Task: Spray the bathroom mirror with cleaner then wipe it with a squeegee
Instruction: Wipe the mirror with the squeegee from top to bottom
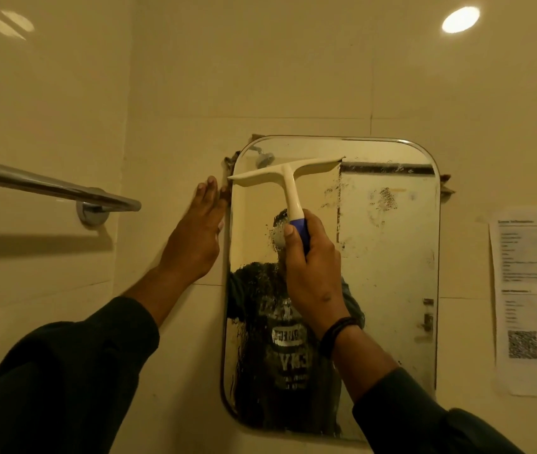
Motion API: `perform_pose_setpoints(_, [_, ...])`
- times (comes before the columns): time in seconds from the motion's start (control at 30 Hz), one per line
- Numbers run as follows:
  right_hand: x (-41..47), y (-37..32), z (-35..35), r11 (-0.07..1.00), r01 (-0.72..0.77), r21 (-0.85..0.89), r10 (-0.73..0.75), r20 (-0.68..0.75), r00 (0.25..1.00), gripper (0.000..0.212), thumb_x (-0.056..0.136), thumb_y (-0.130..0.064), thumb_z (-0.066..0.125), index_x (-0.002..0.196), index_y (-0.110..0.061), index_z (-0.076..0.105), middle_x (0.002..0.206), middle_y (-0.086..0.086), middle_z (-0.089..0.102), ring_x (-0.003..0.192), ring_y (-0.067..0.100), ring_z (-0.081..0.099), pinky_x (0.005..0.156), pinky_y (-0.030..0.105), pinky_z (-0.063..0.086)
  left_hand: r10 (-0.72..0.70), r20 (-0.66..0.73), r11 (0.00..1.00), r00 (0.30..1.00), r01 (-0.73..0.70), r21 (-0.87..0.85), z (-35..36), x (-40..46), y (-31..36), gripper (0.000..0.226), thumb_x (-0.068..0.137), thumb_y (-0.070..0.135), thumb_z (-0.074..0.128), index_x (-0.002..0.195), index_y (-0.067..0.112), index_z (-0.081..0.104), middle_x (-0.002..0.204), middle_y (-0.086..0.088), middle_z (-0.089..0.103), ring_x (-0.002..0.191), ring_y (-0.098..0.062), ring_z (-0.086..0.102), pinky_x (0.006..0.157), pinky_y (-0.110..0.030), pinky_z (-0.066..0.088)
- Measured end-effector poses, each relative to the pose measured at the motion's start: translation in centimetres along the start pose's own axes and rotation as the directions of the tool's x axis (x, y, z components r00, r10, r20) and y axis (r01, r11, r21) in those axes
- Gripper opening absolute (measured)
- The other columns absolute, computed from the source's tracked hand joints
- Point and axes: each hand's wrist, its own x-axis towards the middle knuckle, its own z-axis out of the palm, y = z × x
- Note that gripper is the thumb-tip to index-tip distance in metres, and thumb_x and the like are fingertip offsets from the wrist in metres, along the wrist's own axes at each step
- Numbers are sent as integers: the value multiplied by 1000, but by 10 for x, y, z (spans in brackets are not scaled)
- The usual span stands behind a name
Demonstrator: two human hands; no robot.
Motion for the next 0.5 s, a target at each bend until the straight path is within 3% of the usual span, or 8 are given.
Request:
perform_pose_setpoints(0.2, [-33, 14, -4, 999, -45, -18, 45, 15, 999, 43, 96, -41, 44, 132, -20, 46, 117, 5, 58, 103, 24, 62, 84, 43, 60, 19, -12, 999, 1000, -19, 32, -1, -1, 2, 65, 100, -1, 41, 158, 12, 12, 167, -8, -1, 154, -24, -4, 123, -44, 23])
perform_pose_setpoints(0.33, [-63, 31, -10, 996, -84, -40, 86, 30, 996, 59, 89, -58, 38, 136, -23, 44, 117, 8, 55, 99, 22, 62, 80, 35, 61, 0, -8, 1000, 1000, 0, 9, -2, -2, 3, 64, 103, 2, 39, 158, 15, 8, 167, -5, -6, 153, -19, -9, 124, -39, 16])
perform_pose_setpoints(0.4, [-77, 37, -13, 996, -80, -48, 81, 30, 996, 57, 88, -60, 36, 136, -29, 42, 111, 6, 57, 93, 17, 61, 77, 29, 59, -14, -5, 1000, 1000, 14, 0, -2, -1, 3, 65, 103, 2, 37, 159, 18, 7, 167, -2, -7, 153, -18, -10, 125, -39, 17])
perform_pose_setpoints(0.5, [-94, 44, -17, 996, -80, -24, 81, 37, 996, 48, 90, -58, 38, 133, -36, 42, 108, 6, 57, 88, 17, 60, 75, 32, 60, -23, 1, 1000, 1000, 23, -2, -3, -1, 4, 65, 103, 2, 36, 159, 19, 7, 167, 0, -8, 154, -17, -9, 125, -41, 19])
